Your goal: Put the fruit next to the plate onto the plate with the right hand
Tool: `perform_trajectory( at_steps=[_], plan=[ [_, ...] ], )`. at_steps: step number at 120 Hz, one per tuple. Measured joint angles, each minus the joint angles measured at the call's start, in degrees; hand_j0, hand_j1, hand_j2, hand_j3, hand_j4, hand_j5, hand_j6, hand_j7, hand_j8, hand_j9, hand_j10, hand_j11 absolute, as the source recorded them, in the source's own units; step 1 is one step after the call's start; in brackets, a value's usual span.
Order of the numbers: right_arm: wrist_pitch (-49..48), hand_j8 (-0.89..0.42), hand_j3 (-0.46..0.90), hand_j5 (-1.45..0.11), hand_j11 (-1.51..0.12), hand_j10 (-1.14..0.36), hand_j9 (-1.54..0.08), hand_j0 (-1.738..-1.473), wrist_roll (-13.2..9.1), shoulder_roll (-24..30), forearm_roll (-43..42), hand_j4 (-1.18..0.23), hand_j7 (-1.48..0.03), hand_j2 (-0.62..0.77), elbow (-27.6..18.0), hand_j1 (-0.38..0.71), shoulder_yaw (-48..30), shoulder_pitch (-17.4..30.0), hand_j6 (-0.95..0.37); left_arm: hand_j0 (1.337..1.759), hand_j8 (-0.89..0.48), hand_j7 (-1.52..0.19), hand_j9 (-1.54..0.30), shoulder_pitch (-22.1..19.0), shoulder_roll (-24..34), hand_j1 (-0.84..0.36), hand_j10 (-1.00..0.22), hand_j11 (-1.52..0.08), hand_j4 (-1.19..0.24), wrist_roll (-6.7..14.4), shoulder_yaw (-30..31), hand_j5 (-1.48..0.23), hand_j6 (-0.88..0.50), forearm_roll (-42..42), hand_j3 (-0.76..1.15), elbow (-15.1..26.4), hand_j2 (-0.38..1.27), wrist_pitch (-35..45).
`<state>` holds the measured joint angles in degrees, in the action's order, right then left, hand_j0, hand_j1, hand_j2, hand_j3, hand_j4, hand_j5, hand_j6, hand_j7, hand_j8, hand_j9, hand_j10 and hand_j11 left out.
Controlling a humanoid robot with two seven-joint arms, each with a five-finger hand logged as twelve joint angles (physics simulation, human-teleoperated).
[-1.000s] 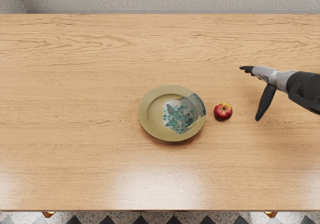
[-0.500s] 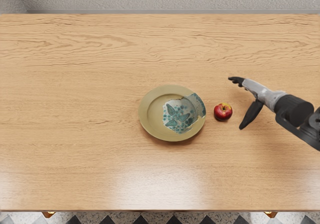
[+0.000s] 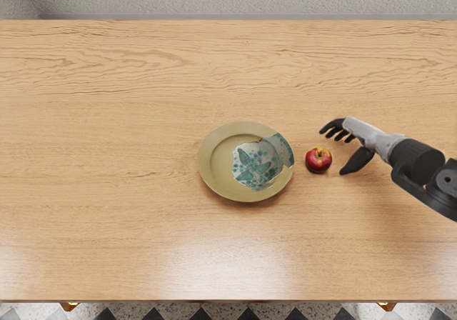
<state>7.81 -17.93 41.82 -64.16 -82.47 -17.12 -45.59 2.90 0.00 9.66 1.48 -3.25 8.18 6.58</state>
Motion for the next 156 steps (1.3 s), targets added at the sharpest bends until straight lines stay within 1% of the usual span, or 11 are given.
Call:
perform_trajectory(
  at_steps=[51,92,100,110,111,116,125,145,156],
  plan=[
    [-2.69,-0.38,0.0,-0.48,-0.48,-0.37,-0.48,-1.658,-0.18,0.16,-0.35,-0.38,-0.48,-0.07,-2.6,0.09,0.03,-1.38,-0.38,1.658,-0.01,-0.01,-0.01,0.0,0.0,0.34,-0.01,-0.01,-0.01,0.0,0.0,-0.01,-0.01,0.0,0.0,0.0,0.0,-0.01],
    [-4.99,-0.41,0.0,-0.53,-0.53,-0.41,-0.53,-1.658,-0.26,0.01,-0.26,-0.41,-0.53,-0.08,-3.36,0.14,-0.07,-1.57,-0.41,1.658,-0.01,-0.01,-0.01,0.0,0.0,0.34,-0.01,-0.01,-0.01,0.0,0.0,-0.01,-0.01,0.0,0.0,0.0,0.0,0.0],
    [-5.33,-0.42,0.0,-0.55,-0.55,-0.42,-0.55,-1.658,-0.26,-0.07,-0.25,-0.42,-0.55,-0.08,-3.53,0.15,-0.08,-1.66,-0.42,1.658,-0.01,-0.01,-0.01,0.0,0.0,0.34,-0.01,-0.01,-0.01,0.0,0.0,-0.01,-0.01,0.0,0.0,0.0,0.0,0.0],
    [-7.22,-0.44,0.0,-0.6,-0.61,-0.47,-0.61,-1.658,-0.27,-0.01,-0.28,-0.47,-0.61,-0.09,-3.65,0.21,-0.31,-1.88,-0.46,1.658,-0.01,-0.01,-0.01,0.0,0.0,0.34,-0.01,-0.01,-0.01,0.0,0.0,-0.01,-0.01,0.0,0.0,0.0,0.0,0.0],
    [-7.39,-0.42,0.0,-0.61,-0.61,-0.48,-0.61,-1.658,-0.27,0.0,-0.28,-0.48,-0.62,-0.09,-3.65,0.22,-0.33,-1.9,-0.47,1.658,-0.01,-0.01,-0.01,0.0,0.0,0.34,-0.01,-0.01,-0.01,0.0,0.0,-0.01,-0.01,0.0,0.0,0.0,0.0,0.0],
    [-8.31,-0.45,0.0,-0.64,-0.65,-0.5,-0.65,-1.657,-0.27,0.05,-0.19,-0.51,-0.65,-0.06,-3.69,0.24,-0.44,-1.99,-0.47,1.658,-0.01,-0.01,-0.01,0.0,0.0,0.34,-0.01,-0.01,-0.01,0.0,0.0,-0.01,-0.01,0.0,0.0,0.0,0.0,0.0],
    [-9.37,-0.42,0.0,-0.69,-0.7,-0.54,-0.7,-1.655,-0.29,0.15,-0.09,-0.55,-0.7,-0.01,-3.71,0.26,-0.56,-2.15,-0.44,1.658,-0.01,-0.01,-0.01,0.0,0.0,0.34,-0.01,-0.01,-0.01,0.0,0.0,-0.01,-0.01,0.0,0.0,0.0,0.0,0.01],
    [-10.7,-0.39,0.0,-0.77,-0.78,-0.59,-0.78,-1.654,-0.3,0.34,0.19,-0.6,-0.77,0.06,-3.68,0.27,-0.68,-2.53,-0.42,1.658,-0.01,-0.01,-0.01,0.0,0.0,0.34,-0.01,-0.01,-0.01,0.0,0.0,-0.01,-0.01,0.0,0.0,0.0,0.0,0.01],
    [-11.13,-0.4,0.0,-0.79,-0.8,-0.6,-0.8,-1.655,-0.32,0.57,0.4,-0.6,-0.79,0.12,-3.67,0.27,-0.77,-2.82,-0.43,1.658,-0.01,-0.01,-0.01,0.0,0.0,0.34,-0.01,-0.01,-0.01,0.0,0.0,-0.01,-0.01,0.0,0.0,0.0,0.0,0.0]
  ],
)
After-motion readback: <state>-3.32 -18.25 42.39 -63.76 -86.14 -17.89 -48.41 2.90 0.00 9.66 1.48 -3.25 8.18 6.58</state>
